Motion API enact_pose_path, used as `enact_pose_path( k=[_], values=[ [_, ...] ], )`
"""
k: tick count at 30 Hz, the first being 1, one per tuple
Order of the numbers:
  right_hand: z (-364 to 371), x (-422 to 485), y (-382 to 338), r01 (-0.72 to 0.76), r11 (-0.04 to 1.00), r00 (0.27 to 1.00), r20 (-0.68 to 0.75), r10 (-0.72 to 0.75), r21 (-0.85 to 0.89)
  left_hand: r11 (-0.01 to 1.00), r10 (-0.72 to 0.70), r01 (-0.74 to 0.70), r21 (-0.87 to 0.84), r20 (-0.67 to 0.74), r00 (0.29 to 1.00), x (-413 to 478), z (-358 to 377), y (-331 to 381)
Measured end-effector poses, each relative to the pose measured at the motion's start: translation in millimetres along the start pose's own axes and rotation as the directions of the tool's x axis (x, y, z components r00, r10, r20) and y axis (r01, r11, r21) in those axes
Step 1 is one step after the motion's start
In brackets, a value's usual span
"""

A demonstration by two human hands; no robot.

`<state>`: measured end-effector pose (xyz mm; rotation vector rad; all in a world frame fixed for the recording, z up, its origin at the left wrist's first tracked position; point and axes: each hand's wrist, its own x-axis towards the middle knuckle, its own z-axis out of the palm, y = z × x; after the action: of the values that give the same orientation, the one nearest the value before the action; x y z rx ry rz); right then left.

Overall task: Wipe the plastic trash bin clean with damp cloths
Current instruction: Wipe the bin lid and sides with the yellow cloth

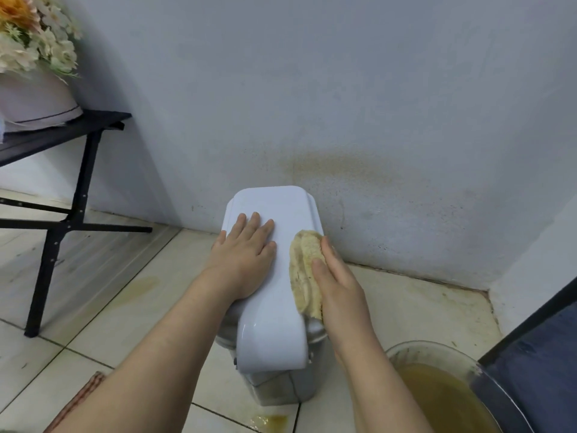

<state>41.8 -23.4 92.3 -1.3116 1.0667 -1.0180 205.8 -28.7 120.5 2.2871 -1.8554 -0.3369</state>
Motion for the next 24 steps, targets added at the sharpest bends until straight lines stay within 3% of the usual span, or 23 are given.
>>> enact_pose_path(
  k=[4,14,20,24],
  values=[
    [2,-4,-1,0.021,0.999,0.999,-0.034,-0.022,-0.033,1.0,0.013,-0.013,0.01,0.009,1.0,1,2,-2],
    [14,-6,9,0.028,0.995,0.986,-0.164,-0.012,0.096,0.995,0.094,-0.094,0.026,-0.006,0.996,8,8,-14],
    [57,-18,13,0.099,0.993,0.95,-0.303,-0.077,0.057,0.972,0.192,-0.197,0.13,0.049,0.98,18,-5,-41],
    [84,-38,14,0.126,0.991,0.905,-0.404,-0.132,-0.043,0.964,0.233,-0.241,0.113,0.074,0.97,15,-13,-54]
  ],
)
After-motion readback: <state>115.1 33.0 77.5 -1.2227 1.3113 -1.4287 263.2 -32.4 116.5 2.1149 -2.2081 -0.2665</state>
